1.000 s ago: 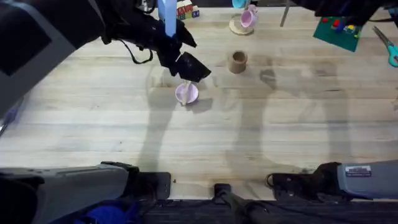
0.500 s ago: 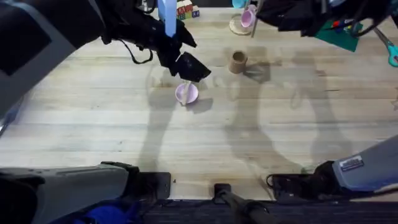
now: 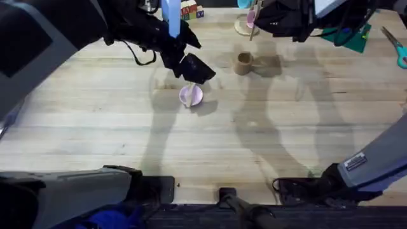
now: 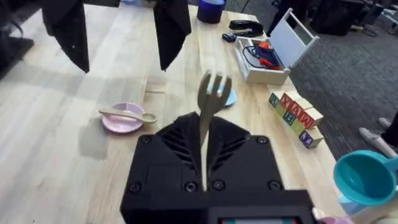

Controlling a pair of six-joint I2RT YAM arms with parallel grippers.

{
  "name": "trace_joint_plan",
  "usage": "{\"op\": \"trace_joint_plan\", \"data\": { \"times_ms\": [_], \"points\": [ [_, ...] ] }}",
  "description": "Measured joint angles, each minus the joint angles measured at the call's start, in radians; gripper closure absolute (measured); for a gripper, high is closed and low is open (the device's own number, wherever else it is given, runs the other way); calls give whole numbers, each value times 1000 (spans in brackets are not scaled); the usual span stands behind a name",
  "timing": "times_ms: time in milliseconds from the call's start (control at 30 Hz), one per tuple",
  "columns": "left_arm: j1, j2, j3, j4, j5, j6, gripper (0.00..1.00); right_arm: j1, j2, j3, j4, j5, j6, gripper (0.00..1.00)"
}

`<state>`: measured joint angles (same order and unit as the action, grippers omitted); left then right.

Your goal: Pick up a utensil and set it on the pink plate, then put the other utensil in the container.

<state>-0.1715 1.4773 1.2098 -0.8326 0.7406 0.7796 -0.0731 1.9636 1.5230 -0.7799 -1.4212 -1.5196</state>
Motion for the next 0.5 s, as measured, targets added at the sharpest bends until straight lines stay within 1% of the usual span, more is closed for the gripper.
{"op": "trace_joint_plan", "data": {
  "times_ms": [200, 500],
  "points": [
    [0, 0, 0, 0, 0, 0, 8, 0, 8, 0, 10, -1, 1, 970],
    [0, 0, 0, 0, 0, 0, 8, 0, 89, 0, 5, -1, 0, 970]
  ]
}}
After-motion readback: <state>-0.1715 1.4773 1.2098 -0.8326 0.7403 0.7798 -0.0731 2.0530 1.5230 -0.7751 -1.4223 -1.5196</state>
